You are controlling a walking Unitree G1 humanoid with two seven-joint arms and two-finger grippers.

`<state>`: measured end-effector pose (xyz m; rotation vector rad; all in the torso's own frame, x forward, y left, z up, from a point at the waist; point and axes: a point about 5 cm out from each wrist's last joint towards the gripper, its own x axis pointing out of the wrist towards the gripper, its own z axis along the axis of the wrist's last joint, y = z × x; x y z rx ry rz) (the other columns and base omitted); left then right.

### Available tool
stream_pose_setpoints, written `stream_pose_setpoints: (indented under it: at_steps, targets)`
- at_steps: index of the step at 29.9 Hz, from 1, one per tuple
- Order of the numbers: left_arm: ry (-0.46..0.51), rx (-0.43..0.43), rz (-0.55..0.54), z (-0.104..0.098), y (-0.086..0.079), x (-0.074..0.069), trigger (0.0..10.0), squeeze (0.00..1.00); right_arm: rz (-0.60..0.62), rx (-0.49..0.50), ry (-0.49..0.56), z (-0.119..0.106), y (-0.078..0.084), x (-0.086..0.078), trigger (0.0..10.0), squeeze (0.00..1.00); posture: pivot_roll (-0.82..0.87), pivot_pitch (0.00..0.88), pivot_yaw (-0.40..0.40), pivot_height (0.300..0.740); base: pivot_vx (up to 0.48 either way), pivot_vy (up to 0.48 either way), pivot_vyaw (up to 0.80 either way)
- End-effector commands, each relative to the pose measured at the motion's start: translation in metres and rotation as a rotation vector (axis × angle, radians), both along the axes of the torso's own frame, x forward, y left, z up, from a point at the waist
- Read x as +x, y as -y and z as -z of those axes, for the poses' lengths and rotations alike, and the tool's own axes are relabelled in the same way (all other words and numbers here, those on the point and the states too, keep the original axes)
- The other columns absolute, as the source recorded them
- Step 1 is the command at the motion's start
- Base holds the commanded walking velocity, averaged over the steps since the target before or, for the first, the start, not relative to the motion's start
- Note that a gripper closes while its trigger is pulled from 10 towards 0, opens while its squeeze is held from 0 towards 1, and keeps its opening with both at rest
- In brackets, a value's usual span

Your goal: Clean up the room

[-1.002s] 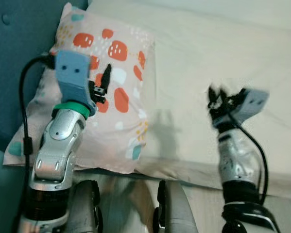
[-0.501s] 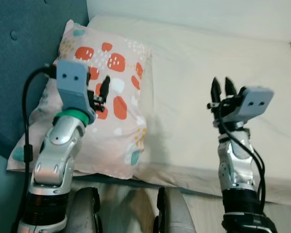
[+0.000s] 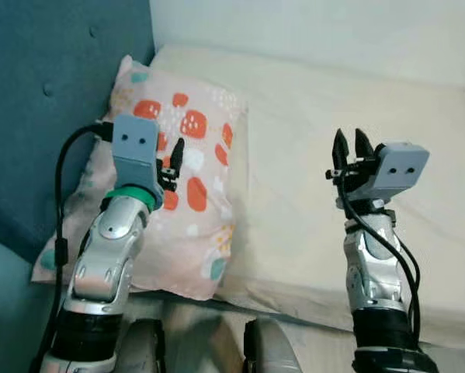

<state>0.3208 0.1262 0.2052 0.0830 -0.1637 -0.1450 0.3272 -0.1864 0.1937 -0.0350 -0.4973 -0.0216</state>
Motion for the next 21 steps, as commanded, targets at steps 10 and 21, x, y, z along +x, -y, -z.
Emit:
stream_pose_setpoints:
  at_steps: [10, 21]
  targets:
    - [-0.011, 0.018, 0.012, 0.006, 0.007, 0.002, 10.0, 0.00, 0.039, -0.017, -0.042, 0.009, 0.005, -0.003, 10.0, 0.00, -0.03, 0.044, -0.030, 0.726, 0.000, 0.000, 0.00]
    - [-0.028, 0.051, 0.014, 0.021, 0.009, 0.003, 10.0, 0.00, 0.057, 0.019, -0.068, 0.016, -0.002, -0.002, 10.0, 0.00, -0.04, 0.042, -0.017, 0.740, 0.000, 0.000, 0.00]
